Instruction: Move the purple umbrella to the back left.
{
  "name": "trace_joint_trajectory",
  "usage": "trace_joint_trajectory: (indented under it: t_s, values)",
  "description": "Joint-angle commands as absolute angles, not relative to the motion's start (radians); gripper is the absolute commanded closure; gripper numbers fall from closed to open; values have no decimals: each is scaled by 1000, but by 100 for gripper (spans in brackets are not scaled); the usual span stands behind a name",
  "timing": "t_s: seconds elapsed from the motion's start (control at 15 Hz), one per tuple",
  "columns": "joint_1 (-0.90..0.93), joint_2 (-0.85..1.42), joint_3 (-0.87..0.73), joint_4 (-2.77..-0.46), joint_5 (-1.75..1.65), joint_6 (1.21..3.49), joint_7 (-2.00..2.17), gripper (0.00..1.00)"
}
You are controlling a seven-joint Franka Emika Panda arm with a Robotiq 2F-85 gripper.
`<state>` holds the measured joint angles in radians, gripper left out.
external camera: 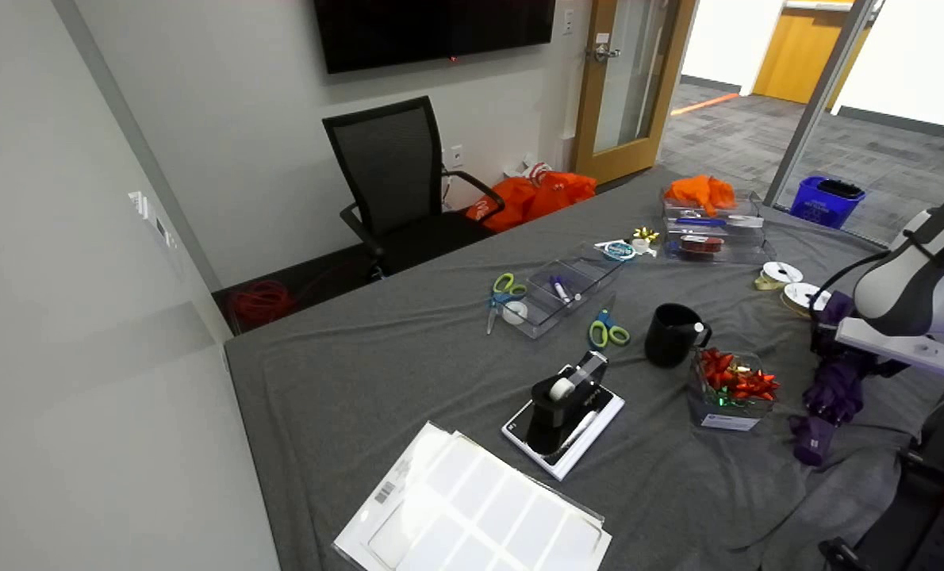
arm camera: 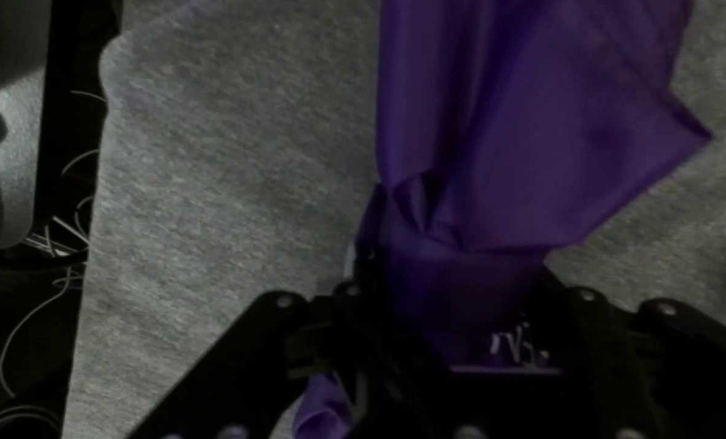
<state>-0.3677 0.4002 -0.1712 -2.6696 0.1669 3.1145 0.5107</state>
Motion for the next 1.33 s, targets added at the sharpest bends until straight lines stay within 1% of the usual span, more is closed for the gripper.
trace_joint_trajectory:
  t_s: [0.0, 0.07, 0.13, 0.33, 0.67, 0.8, 1.0, 1.27]
  values:
    - [-361, 433, -169, -2646, 234, 3146, 435, 74]
    - [-349, 424, -180, -2651, 240, 3141, 429, 80]
    - [-304, 409, -224, -2660, 246, 3142, 425, 86]
    - [-244, 331, -280, -2685, 252, 3078, 415, 93]
    - [-74, 225, -467, -2686, 125, 2930, 502, 93]
    - [-32, 178, -520, -2681, 71, 2870, 537, 93]
    - [3, 124, -564, -2674, 1, 2823, 593, 93]
    - [12, 62, -578, -2671, -55, 2780, 633, 93]
